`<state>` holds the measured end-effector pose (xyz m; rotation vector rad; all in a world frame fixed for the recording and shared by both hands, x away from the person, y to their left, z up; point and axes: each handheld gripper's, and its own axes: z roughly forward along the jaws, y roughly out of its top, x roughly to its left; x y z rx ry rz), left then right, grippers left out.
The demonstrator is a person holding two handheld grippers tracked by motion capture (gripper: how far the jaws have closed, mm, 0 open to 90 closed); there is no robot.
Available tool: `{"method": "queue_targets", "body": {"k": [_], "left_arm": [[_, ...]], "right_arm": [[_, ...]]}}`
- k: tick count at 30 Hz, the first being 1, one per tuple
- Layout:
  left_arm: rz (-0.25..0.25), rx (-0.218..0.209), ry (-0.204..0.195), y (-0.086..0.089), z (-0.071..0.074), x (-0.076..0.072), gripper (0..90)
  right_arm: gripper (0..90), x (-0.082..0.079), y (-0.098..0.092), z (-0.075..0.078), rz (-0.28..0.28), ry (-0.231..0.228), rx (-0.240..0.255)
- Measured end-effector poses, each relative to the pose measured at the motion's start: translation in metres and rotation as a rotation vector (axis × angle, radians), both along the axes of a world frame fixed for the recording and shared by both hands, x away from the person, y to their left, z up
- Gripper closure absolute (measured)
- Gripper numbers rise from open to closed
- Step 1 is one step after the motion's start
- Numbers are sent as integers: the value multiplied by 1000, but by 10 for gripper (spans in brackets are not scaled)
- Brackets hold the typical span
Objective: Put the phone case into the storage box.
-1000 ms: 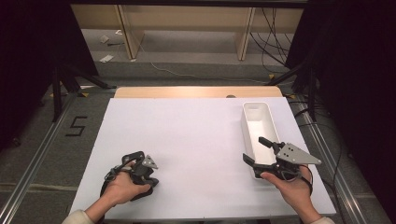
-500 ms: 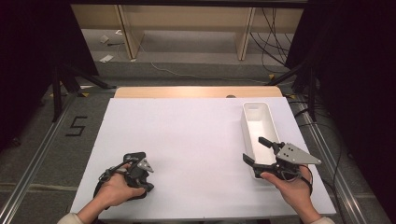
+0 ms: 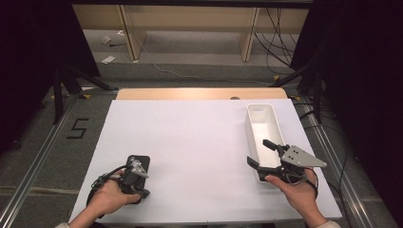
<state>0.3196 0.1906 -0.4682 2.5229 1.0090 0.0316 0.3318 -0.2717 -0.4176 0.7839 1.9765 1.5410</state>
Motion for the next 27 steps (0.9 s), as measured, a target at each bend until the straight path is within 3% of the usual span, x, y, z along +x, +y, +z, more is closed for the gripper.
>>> {"method": "queue_targets", "body": {"k": [15,27], "left_arm": [[91,8,25,20,0,-4,900],[118,40,12,27,1,-4,900]], "right_arm": [[187,0,0,0,-3,-1,-1],[187,0,-1,0,-4,-3,-2]]}}
